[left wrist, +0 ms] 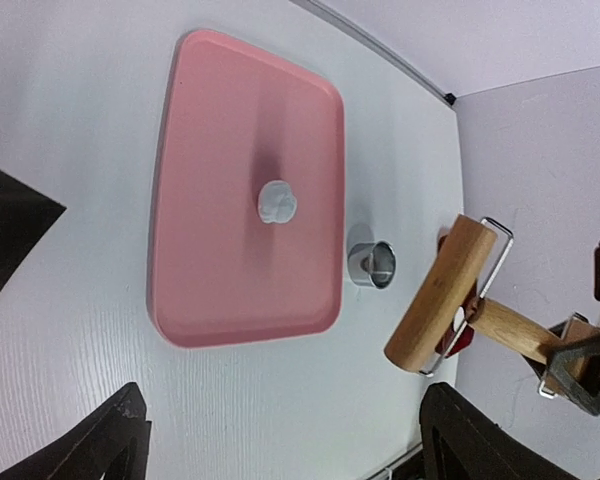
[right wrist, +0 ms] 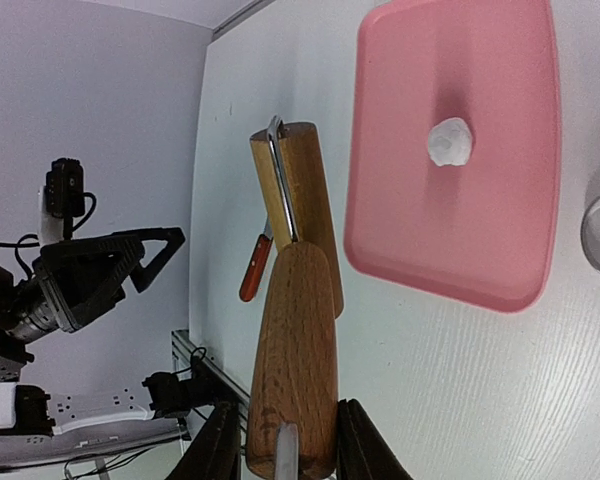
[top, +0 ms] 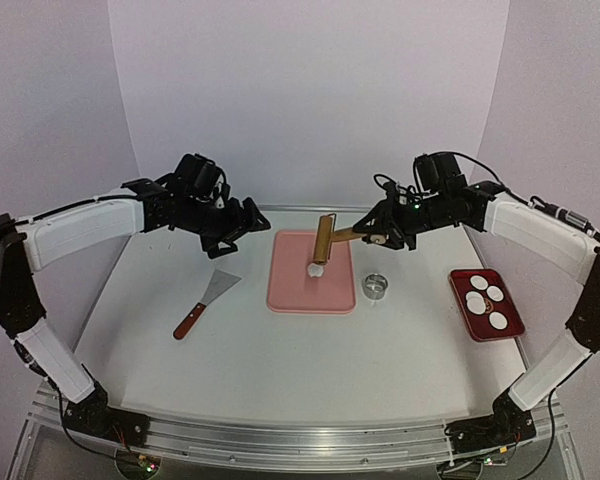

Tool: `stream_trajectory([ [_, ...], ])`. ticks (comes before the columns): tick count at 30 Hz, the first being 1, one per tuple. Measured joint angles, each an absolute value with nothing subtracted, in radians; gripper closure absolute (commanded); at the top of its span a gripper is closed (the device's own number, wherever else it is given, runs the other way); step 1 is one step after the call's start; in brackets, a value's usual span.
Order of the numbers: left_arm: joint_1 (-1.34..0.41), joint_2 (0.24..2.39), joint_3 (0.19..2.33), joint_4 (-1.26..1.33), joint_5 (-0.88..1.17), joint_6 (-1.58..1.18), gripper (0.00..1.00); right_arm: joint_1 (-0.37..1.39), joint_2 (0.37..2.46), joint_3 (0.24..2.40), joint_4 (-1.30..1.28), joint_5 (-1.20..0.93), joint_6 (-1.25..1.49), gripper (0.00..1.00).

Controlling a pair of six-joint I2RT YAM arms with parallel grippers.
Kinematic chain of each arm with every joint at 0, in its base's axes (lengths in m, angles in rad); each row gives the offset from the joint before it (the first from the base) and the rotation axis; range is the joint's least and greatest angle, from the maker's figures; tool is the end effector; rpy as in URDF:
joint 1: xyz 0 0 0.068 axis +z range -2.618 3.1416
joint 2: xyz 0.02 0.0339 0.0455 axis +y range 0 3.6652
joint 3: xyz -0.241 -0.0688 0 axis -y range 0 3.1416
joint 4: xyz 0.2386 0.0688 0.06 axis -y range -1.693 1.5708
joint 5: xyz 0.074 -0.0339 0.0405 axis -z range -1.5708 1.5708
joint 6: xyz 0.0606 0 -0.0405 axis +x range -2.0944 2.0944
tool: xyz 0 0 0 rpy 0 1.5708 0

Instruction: Roll out the dumpling wrappers from the dough

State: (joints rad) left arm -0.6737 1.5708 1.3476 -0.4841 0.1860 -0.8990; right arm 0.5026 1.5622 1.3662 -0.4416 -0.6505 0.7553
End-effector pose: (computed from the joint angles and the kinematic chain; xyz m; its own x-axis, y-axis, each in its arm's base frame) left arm 0.2802 -0.2380 0.2734 -0.8819 -0.2802 -0.3790 0.0525 0.7407 -0.6697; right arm 0.2994 0.2065 0.2941 -0.9349 0.1086 -0.3379 -0.2320 0.5336 0.8133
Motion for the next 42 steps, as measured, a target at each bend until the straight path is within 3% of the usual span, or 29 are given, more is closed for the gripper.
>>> stream_trajectory([
  [14, -0.566, 2.15, 1.772, -0.806, 0.231, -0.619, 0.32, 0.503, 1.723, 1.479, -0.59, -0.536, 0.856, 1.0],
  [22, -0.54, 2.303, 1.98, -0.817, 0.28, -0.509, 0.39, 0.503, 1.829, 1.593, -0.599, -0.533, 0.893, 1.0],
  [31, -0.549, 2.424, 2.07, -0.808, 0.321, -0.462, 0.48, 0.503, 1.87, 1.626, -0.6, -0.529, 0.912, 1.0],
  [42, -0.554, 2.49, 2.123, -0.778, 0.31, -0.439, 0.81, 0.496, 1.87, 1.65, -0.614, -0.531, 0.906, 1.0],
])
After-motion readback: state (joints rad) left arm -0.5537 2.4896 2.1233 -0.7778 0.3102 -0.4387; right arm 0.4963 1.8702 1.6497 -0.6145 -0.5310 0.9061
